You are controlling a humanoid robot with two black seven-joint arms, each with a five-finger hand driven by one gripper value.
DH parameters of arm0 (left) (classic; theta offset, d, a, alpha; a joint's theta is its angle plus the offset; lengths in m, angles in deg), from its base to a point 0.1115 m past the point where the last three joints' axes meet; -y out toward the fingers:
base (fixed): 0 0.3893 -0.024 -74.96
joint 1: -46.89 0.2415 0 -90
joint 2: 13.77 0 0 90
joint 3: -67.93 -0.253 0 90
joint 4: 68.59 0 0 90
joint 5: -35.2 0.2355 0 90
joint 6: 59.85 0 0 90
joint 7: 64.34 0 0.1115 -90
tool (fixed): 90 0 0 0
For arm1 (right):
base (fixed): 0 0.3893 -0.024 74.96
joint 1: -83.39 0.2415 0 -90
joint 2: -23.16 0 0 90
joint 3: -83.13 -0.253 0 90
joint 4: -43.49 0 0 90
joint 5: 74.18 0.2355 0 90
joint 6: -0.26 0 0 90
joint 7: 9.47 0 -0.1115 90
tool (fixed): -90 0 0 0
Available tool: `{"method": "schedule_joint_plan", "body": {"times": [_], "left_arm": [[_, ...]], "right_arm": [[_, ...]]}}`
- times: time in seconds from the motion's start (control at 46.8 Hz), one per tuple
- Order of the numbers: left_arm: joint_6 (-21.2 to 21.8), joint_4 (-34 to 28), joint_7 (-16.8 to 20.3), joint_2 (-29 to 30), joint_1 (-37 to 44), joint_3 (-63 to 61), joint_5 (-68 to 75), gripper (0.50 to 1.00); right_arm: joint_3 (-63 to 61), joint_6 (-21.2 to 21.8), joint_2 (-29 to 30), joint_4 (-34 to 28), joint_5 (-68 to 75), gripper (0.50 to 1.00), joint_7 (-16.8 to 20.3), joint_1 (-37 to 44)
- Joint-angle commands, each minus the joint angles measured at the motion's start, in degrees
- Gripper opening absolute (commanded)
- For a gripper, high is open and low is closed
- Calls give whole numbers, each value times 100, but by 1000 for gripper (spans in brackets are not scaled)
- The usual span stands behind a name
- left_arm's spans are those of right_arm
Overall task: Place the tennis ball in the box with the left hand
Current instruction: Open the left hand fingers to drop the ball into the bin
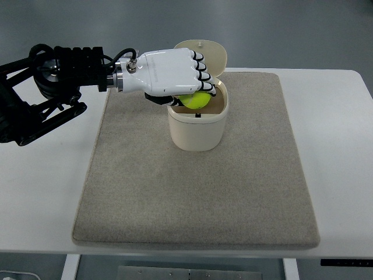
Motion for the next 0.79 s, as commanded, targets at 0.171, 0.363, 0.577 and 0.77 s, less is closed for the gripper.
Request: {"method": "schedule_joint_plan", "body": {"times": [0.171,0.363,0.577,0.77], "left_arm": [[-9,61,1,68,61,-17,-1,960],[-158,570,18,446,87,-17,-335,992],[-1010,1264,80,1184,-53,-9,-1766,994],[-2223,1291,80,1781,-124,18,-3831,994]], "right_arm": [[7,0,0,0,0,940,0,0],[7,0,0,0,0,938,0,0],[-2,0,0,0,0,938,0,0],[-2,0,0,0,0,938,0,0]]}}
